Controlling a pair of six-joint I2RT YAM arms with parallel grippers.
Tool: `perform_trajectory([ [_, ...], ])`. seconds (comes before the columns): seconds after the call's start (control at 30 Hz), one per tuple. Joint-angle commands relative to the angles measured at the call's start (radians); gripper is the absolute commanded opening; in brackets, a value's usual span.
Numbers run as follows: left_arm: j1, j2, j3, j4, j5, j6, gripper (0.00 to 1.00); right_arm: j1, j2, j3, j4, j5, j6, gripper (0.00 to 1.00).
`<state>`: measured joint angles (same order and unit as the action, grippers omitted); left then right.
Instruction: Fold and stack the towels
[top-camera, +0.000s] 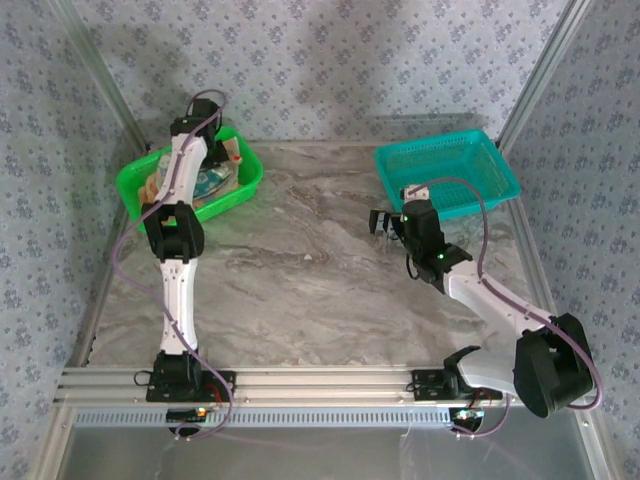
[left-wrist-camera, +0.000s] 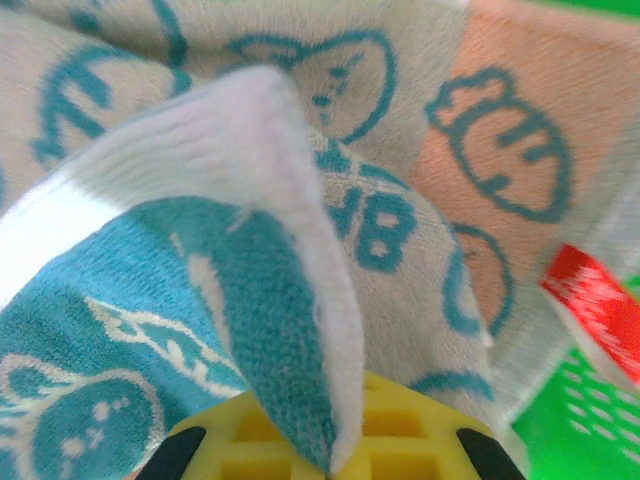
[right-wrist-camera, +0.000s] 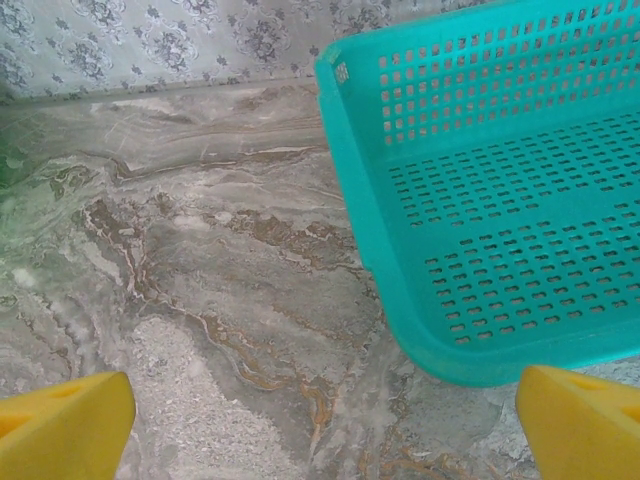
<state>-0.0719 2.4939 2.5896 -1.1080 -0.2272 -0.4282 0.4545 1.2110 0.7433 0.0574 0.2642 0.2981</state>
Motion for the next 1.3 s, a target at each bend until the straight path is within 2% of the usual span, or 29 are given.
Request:
perform_trajectory([
  [0.0, -0.012, -0.217, 0.059, -0.006, -0.054, 0.018, 0.0, 0.009, -0.025, 0.028, -0.004, 0.005, 0.007, 1.0],
  [0.13, -0.025, -0.344, 0.075, 0.017, -0.044, 0.005, 0.0, 0.018, -0.03, 0.051, -0.019, 0.001, 0.003, 1.0],
  [0.27, -0.077, -0.457, 0.101, 0.058, 0.02, 0.007, 0.0, 0.022, -0.048, 0.059, -0.029, 0.025, -0.005, 1.0],
  [0.6, -0.36, -0.675, 0.133, 0.116, 0.02, 0.079, 0.0, 0.018, -0.084, 0.065, -0.063, 0.07, 0.007, 1.0],
  [0.8, -0.588, -0.76, 0.103, 0.093, -0.09, 0.158, 0.0, 0.007, -0.104, 0.069, -0.088, 0.07, 0.014, 1.0],
  [0.97, -0.717, -0.768, -0.038, 0.055, -0.147, 0.131, 0.0, -0.001, -0.119, 0.063, -0.121, 0.063, 0.018, 1.0],
  [1.1, -0.745, -0.725, -0.241, 0.059, -0.152, 0.018, 0.0, -0.01, -0.141, 0.047, -0.143, 0.05, 0.019, 1.0],
  [1.27, -0.791, -0.647, -0.516, 0.171, -0.123, -0.118, 0.0, -0.027, -0.18, 0.016, -0.181, 0.036, 0.015, 1.0],
])
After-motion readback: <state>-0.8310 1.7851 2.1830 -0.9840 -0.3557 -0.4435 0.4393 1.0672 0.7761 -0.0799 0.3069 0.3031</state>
